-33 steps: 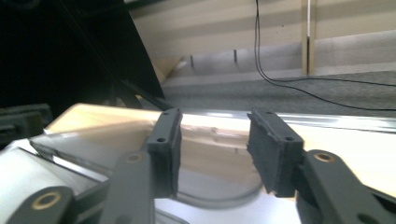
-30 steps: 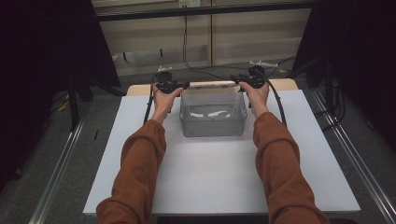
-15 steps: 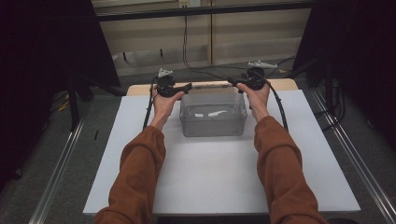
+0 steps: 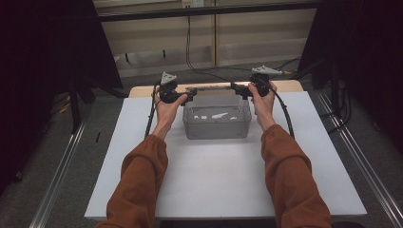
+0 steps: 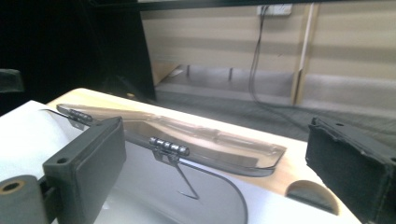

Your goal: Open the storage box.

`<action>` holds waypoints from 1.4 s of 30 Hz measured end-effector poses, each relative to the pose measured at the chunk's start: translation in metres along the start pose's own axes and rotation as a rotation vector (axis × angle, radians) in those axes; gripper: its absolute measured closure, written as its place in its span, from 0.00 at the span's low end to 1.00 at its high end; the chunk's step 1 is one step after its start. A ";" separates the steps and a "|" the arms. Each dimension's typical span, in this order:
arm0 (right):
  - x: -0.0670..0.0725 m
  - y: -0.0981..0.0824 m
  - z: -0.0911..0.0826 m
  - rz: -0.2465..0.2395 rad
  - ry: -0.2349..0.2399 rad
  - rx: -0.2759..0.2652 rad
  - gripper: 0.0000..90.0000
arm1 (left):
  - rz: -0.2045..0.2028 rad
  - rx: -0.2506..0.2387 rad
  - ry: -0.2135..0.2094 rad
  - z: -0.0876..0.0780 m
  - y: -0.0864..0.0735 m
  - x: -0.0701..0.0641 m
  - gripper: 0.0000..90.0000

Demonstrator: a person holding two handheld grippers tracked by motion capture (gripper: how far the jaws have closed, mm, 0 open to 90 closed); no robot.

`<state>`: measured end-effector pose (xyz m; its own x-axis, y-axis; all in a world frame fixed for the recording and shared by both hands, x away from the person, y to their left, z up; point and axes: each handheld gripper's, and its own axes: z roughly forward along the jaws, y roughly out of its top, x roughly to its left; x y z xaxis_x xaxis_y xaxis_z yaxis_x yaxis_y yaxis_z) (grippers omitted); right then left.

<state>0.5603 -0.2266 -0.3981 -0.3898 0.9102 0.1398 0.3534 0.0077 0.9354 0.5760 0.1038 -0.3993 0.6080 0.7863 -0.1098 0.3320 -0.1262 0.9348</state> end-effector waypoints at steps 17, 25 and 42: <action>0.012 -0.012 -0.038 -0.068 -0.060 -0.073 0.02 | 0.026 -0.095 0.021 -0.023 -0.016 -0.014 0.02; 0.016 -0.017 -0.054 -0.074 -0.066 -0.109 0.01 | 0.043 -0.130 0.002 -0.036 -0.020 -0.024 0.02; 0.029 -0.028 -0.082 -0.121 -0.098 -0.148 0.01 | 0.061 -0.187 -0.035 -0.077 -0.022 -0.041 0.02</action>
<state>0.4693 -0.2338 -0.3938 -0.3346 0.9424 -0.0014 0.1777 0.0646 0.9820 0.4885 0.1207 -0.3898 0.6489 0.7585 -0.0595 0.1562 -0.0562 0.9861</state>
